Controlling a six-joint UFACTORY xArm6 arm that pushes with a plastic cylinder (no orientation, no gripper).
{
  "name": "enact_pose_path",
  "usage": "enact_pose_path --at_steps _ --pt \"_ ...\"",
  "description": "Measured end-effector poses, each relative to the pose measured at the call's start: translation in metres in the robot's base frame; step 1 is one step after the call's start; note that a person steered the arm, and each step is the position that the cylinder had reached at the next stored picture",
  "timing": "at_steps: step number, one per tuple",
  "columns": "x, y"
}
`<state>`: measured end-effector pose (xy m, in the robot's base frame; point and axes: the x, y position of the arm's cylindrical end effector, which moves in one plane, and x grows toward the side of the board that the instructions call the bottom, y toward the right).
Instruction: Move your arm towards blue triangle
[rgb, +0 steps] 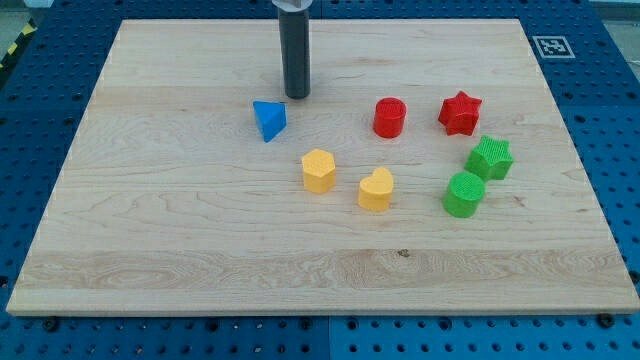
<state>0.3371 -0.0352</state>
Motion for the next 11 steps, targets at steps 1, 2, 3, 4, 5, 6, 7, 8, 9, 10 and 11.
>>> enact_pose_path --at_steps 1,2,3,4,5,6,7,8,9,10,11 --pt "-0.027 0.000" --pt "-0.052 0.000" --pt "-0.061 -0.001" --pt "-0.047 -0.010" --pt "-0.025 -0.039" --pt "0.009 -0.083" --pt "0.077 -0.090" --pt "0.098 -0.062" --pt "0.093 -0.056" --pt "0.082 -0.054" --pt "0.081 -0.027"
